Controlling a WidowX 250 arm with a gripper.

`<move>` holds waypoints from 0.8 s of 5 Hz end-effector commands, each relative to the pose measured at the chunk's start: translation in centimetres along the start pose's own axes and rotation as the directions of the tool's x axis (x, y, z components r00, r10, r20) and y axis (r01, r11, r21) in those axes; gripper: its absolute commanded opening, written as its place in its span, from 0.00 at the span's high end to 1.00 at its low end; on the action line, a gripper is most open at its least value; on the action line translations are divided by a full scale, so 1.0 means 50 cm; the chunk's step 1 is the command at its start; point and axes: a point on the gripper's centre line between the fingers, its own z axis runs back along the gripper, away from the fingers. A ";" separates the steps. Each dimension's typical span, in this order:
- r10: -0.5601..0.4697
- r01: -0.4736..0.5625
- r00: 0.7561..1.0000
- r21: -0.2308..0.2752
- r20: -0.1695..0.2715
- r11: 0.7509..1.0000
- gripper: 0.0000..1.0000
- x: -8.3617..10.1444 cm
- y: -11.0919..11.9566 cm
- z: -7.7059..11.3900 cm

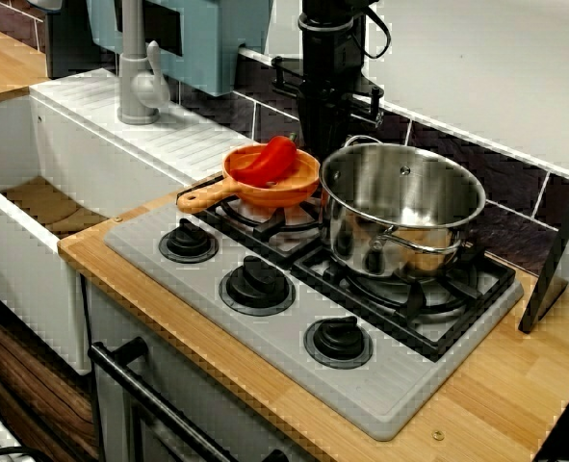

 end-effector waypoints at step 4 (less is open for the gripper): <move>0.035 -0.033 0.999 -0.057 0.035 0.998 1.00 -0.002 -0.015 0.048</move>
